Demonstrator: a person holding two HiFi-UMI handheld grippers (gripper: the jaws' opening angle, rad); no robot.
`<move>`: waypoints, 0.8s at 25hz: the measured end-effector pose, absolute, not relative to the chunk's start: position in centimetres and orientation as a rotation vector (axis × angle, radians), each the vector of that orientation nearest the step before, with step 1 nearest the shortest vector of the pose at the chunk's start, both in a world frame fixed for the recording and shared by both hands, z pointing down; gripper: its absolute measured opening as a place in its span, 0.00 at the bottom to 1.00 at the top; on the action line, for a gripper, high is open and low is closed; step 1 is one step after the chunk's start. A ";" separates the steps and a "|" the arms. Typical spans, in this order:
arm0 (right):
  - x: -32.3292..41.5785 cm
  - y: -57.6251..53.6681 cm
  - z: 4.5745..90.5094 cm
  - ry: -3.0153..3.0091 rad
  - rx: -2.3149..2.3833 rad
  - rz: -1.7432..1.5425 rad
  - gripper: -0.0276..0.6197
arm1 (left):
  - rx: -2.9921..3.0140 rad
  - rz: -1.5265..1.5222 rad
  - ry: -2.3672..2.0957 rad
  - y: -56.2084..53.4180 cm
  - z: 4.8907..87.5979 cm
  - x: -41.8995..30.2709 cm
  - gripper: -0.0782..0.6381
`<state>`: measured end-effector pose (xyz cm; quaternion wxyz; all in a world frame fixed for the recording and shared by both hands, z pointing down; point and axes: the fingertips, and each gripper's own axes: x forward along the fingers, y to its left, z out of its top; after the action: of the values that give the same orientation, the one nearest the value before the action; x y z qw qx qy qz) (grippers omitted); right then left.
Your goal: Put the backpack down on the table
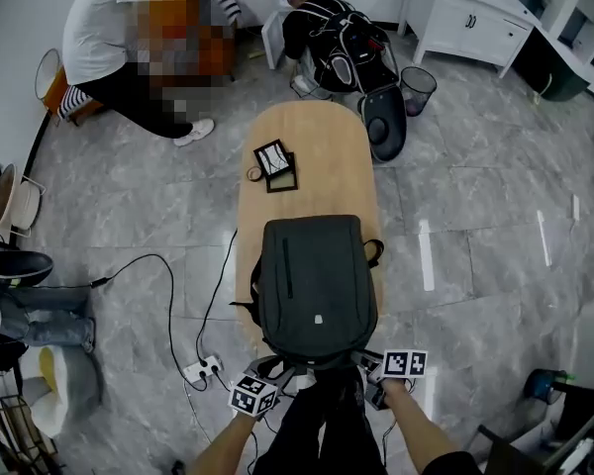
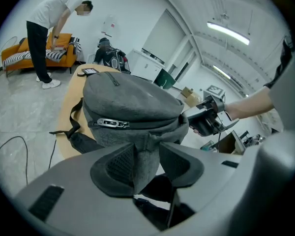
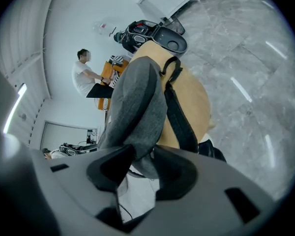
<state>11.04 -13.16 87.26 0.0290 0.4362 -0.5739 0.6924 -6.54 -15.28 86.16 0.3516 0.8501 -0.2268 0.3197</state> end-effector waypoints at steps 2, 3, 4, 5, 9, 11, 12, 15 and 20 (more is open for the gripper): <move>11.1 -12.6 89.2 -1.753 1.340 2.131 0.27 | 2.184 0.853 -0.577 -14.7 88.2 -6.4 0.34; 11.1 -12.4 90.2 -1.740 1.341 2.127 0.27 | 2.176 0.864 -0.574 -14.4 89.1 -6.4 0.34; 11.1 -12.3 91.1 -1.724 1.343 2.122 0.27 | 2.168 0.875 -0.571 -14.2 90.0 -6.4 0.34; 11.0 -12.2 92.0 -1.709 1.343 2.117 0.26 | 2.159 0.885 -0.566 -14.0 90.9 -6.5 0.33; 10.8 -11.8 94.8 -1.664 1.327 2.099 0.25 | 2.129 0.927 -0.538 -13.2 93.8 -6.6 0.32; 10.9 -11.4 96.0 -1.646 1.315 2.086 0.25 | 2.120 0.952 -0.522 -12.7 95.1 -6.5 0.32; 10.9 -11.2 96.7 -1.641 1.311 2.078 0.25 | 2.116 0.962 -0.515 -12.5 95.8 -6.5 0.31; 10.8 -10.6 98.3 -1.625 1.312 2.057 0.25 | 2.095 0.989 -0.493 -11.9 97.6 -6.5 0.30; 10.7 -10.1 100.4 -1.540 1.321 1.942 0.23 | 2.015 1.004 -0.491 -11.4 99.7 -6.5 0.27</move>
<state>10.68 -10.12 100.42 0.1657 0.4638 -0.5407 0.6820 -6.52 -11.44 99.70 0.4067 0.7989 -0.1947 0.3980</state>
